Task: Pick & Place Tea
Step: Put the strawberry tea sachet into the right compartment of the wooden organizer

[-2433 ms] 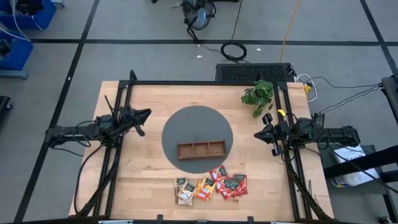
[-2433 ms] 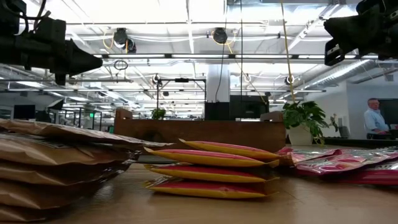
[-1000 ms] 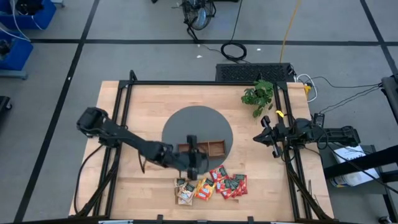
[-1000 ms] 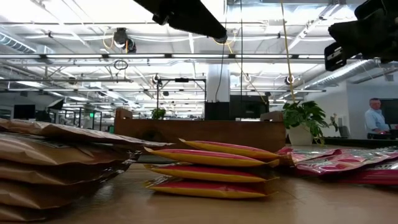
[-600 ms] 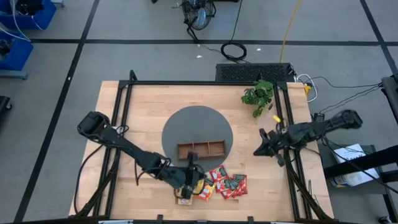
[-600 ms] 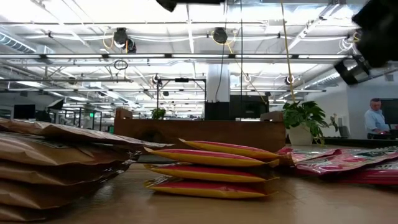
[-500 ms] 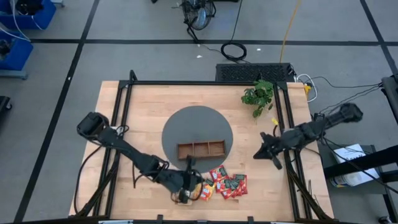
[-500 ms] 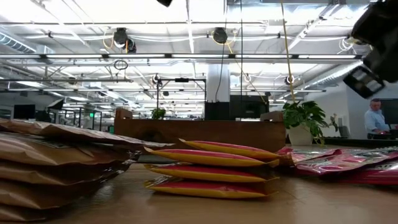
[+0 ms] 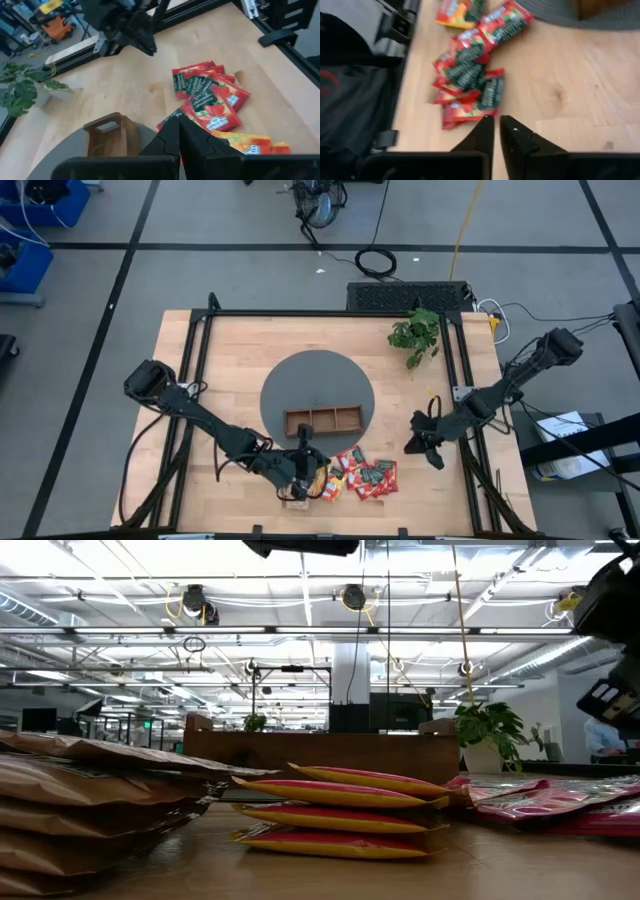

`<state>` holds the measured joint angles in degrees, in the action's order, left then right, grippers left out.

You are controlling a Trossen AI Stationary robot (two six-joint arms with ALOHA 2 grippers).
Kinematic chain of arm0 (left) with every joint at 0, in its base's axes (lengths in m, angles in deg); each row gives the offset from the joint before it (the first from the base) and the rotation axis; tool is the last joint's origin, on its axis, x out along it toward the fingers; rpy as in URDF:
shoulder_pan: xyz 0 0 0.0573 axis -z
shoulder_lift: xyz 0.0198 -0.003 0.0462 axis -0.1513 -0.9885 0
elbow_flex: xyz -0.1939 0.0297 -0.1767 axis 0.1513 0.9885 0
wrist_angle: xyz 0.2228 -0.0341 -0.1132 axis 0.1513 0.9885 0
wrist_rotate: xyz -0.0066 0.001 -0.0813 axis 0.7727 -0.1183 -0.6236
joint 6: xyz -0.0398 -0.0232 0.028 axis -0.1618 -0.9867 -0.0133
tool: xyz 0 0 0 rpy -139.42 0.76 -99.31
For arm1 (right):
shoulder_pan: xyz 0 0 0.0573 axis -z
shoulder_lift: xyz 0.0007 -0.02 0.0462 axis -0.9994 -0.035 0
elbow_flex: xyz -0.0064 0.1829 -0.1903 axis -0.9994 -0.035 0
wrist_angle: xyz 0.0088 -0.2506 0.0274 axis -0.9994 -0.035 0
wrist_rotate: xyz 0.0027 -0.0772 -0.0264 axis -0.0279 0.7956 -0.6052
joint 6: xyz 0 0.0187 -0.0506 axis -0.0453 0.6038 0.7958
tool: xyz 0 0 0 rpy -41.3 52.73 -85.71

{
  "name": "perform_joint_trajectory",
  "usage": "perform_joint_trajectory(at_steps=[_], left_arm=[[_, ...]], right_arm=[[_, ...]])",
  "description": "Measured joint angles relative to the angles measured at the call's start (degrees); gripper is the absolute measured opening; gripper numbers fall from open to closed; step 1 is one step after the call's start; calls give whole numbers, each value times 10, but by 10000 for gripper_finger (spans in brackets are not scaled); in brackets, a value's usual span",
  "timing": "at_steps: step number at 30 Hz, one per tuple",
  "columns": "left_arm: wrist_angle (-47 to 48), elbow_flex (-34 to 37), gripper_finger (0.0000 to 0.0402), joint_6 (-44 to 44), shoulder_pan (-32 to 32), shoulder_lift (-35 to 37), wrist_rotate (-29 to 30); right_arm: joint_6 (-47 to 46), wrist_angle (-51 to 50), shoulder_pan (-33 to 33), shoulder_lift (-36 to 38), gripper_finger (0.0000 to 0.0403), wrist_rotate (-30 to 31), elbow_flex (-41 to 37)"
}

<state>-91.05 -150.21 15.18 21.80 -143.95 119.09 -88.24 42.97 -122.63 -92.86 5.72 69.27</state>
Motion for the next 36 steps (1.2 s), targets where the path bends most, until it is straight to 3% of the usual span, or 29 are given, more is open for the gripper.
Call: perform_joint_trajectory(at_steps=[8,15,23,36], left_arm=[[3,0,28,-30,-10,0,-4],[11,0,35,-32,-7,0,-5],[11,0,35,-38,-7,0,-6],[12,0,35,-38,-7,0,-6]], right_arm=[[-28,12,0,-68,153,2,0],[-90,105,0,-131,212,16,0],[-174,125,1,-202,230,9,1],[-192,270,0,-299,231,-26,2]])
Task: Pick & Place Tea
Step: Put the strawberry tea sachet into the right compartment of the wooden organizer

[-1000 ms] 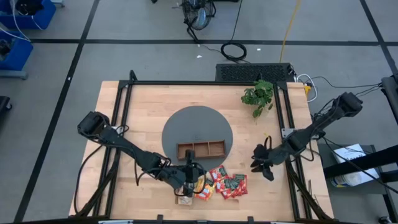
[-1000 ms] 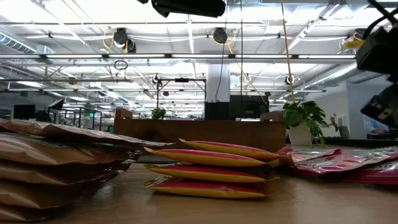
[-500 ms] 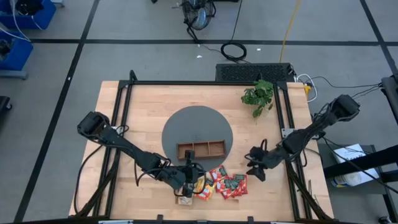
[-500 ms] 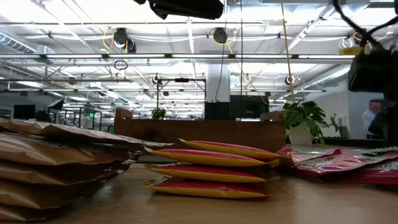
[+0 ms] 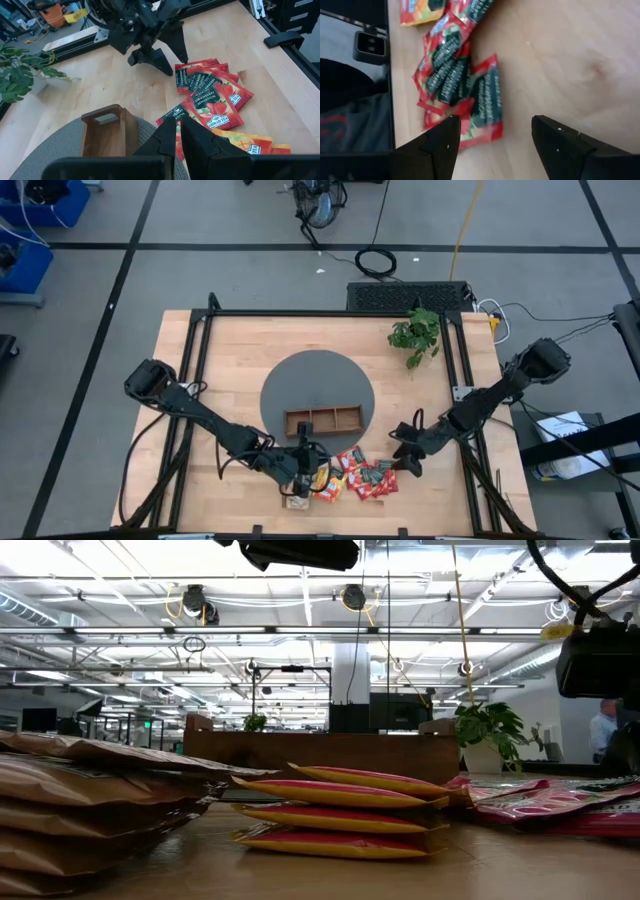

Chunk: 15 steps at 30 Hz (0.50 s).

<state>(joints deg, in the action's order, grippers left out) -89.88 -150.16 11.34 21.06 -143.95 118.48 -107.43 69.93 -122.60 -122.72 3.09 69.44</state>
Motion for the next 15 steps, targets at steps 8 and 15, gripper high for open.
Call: perform_joint_trajectory(at_steps=[8,15], left_arm=[[1,0,35,0,0,0,0],[3,0,35,0,0,0,0]], right_arm=[[34,74,0,-44,213,-17,1],[51,73,0,-45,162,-33,0]])
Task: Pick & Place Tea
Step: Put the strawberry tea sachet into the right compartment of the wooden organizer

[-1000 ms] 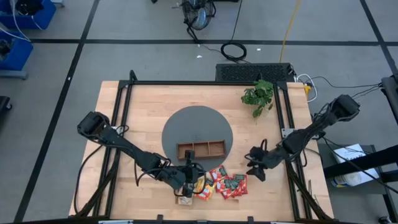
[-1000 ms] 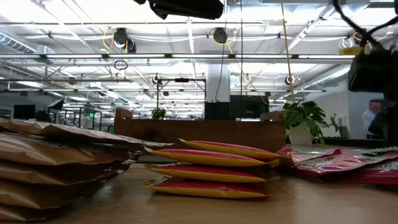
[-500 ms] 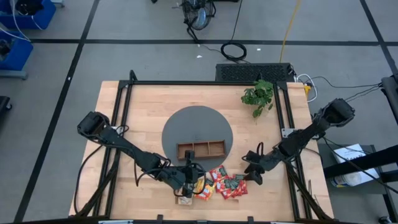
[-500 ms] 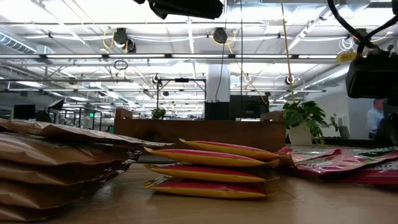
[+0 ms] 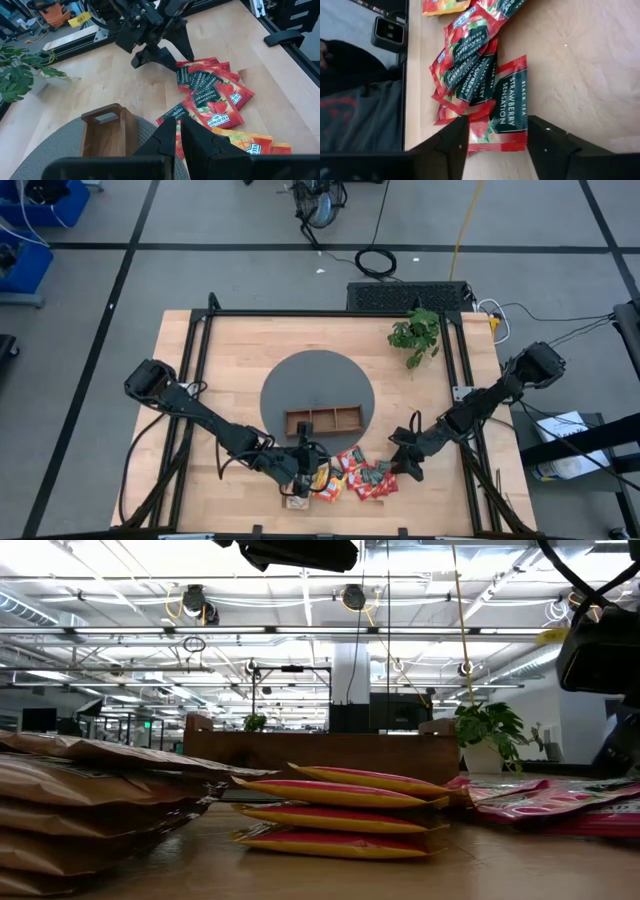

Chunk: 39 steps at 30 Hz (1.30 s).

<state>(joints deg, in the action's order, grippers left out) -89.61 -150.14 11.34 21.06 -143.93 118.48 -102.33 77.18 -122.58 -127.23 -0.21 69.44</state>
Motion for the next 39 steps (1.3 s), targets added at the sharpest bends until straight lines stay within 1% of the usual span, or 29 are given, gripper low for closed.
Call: perform_joint_trajectory(at_steps=[4,12,17,20,23,25,32,34,36,37,39], left_arm=[[0,0,35,0,0,0,0],[0,0,35,0,0,0,0],[0,0,35,7,0,0,0],[12,0,35,17,0,0,0],[37,0,35,24,3,1,8],[44,0,35,30,7,1,21],[57,0,35,39,19,7,73],[81,0,35,6,23,16,91],[130,0,35,-40,28,29,96],[161,0,35,-63,30,36,97],[194,0,35,-111,33,47,102]], right_arm=[[0,0,0,0,126,0,0],[14,-18,0,0,74,-1,0],[36,-20,1,0,10,16,0],[51,-23,4,8,6,45,-1],[73,-38,9,30,1,45,-4],[77,-51,12,57,1,45,-3],[118,-171,16,158,0,91,9],[139,-213,20,187,0,91,25],[165,-255,23,211,0,93,49],[178,-271,23,220,0,98,61],[210,-311,23,234,0,124,90]])
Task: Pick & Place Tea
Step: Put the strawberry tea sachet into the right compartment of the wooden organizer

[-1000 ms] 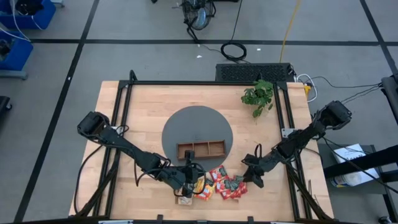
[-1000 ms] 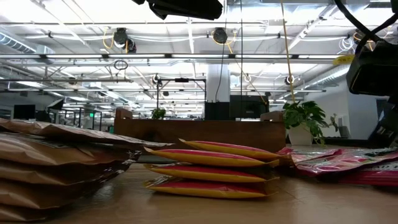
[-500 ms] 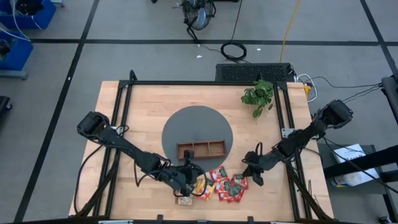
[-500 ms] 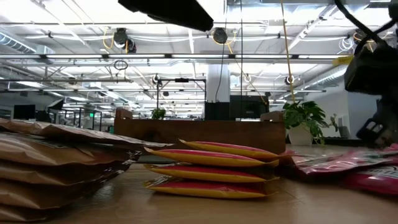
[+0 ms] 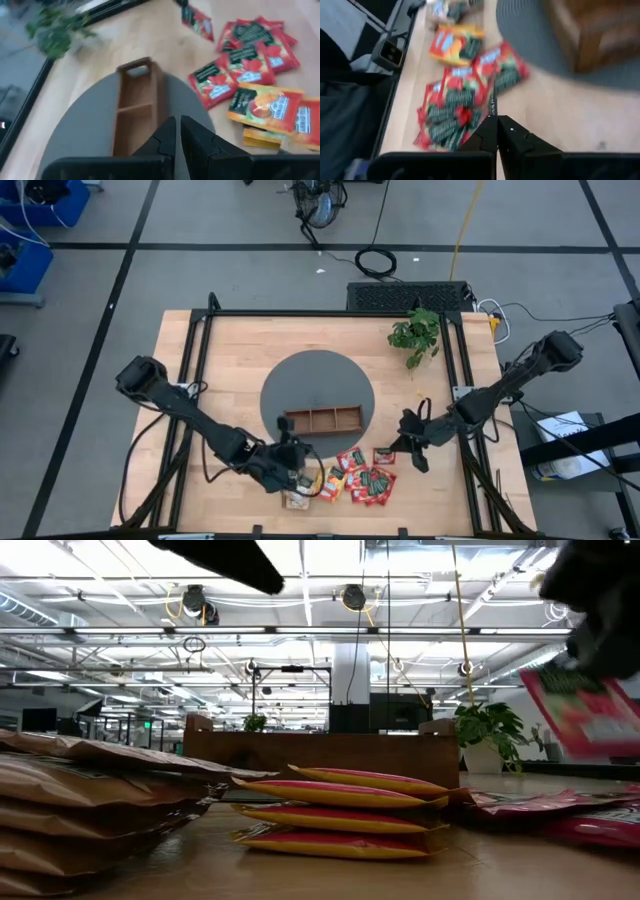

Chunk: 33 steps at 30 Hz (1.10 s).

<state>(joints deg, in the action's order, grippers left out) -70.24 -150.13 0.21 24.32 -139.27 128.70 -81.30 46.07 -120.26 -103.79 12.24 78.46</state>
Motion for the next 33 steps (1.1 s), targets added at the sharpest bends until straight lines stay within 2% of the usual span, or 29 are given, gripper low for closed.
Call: perform_joint_trajectory(at_steps=[4,9,14,18,29,33], left_arm=[[50,0,35,-48,14,9,45],[63,0,35,-61,20,9,83],[70,0,35,-56,31,9,116],[76,0,35,-52,44,9,134],[76,0,35,-55,42,9,134],[78,0,35,-60,41,9,134]], right_arm=[[89,-48,27,9,0,34,61],[172,-105,105,-5,0,-8,128],[233,-104,199,-36,0,-74,154],[289,-87,256,-83,0,-102,177],[375,-24,303,-210,0,-90,200],[376,-23,306,-232,0,-51,200]])
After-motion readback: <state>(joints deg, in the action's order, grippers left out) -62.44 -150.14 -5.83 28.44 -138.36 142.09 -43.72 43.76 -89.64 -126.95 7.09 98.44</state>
